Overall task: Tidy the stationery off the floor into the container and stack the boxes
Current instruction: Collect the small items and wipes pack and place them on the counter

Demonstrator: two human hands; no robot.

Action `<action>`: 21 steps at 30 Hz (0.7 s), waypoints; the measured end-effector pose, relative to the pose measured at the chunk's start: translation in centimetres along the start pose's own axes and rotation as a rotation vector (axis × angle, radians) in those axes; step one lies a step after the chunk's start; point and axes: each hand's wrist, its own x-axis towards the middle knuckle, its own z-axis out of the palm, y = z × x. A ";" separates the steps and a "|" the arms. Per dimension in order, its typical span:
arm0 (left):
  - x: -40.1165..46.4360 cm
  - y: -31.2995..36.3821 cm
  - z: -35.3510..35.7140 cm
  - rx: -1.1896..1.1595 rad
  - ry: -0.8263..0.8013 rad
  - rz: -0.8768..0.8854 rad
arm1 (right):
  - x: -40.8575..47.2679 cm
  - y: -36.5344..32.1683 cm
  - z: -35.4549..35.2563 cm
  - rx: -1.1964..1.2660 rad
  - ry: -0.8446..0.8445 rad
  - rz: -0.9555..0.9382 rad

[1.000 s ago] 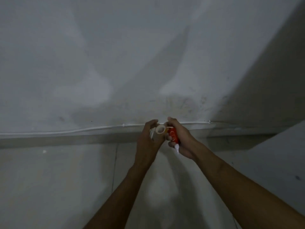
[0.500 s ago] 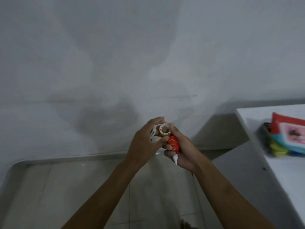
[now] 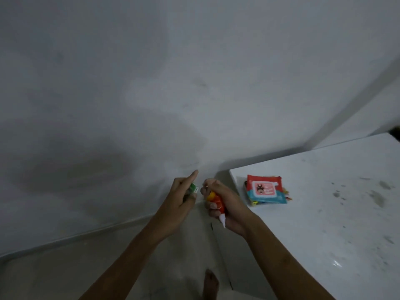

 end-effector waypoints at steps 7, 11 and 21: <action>3.6 2.6 7.8 0.021 -0.130 0.065 | -4.5 -2.4 -7.1 -0.284 0.151 -0.032; 6.0 2.2 13.1 0.031 -0.254 0.044 | -5.8 -2.7 -12.1 -0.419 0.269 -0.008; 12.4 -1.2 24.2 0.495 -0.238 0.053 | -7.1 -3.8 -26.0 -0.455 0.611 0.032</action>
